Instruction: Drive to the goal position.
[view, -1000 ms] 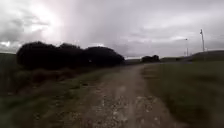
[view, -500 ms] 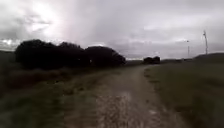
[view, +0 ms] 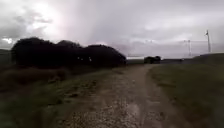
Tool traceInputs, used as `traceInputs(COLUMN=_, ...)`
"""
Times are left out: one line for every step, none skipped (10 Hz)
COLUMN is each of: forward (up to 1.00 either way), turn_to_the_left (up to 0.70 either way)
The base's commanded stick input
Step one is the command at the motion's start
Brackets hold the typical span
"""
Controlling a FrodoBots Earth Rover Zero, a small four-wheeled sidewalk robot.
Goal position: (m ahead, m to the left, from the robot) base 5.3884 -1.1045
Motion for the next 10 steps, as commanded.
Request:
traceInputs(forward=0.85, turn_to_the_left=-0.34)
traceInputs(forward=0.85, turn_to_the_left=-0.34)
traceInputs(forward=0.85, turn_to_the_left=-0.34)
traceInputs(forward=0.85, turn_to_the_left=-0.34)
traceInputs(forward=0.85, turn_to_the_left=-0.34)
traceInputs(forward=0.85, turn_to_the_left=-0.34)
traceInputs(forward=0.85, turn_to_the_left=-0.34)
traceInputs(forward=0.85, turn_to_the_left=-0.34)
traceInputs(forward=0.85, turn_to_the_left=-0.34)
traceInputs(forward=0.85, turn_to_the_left=-0.34)
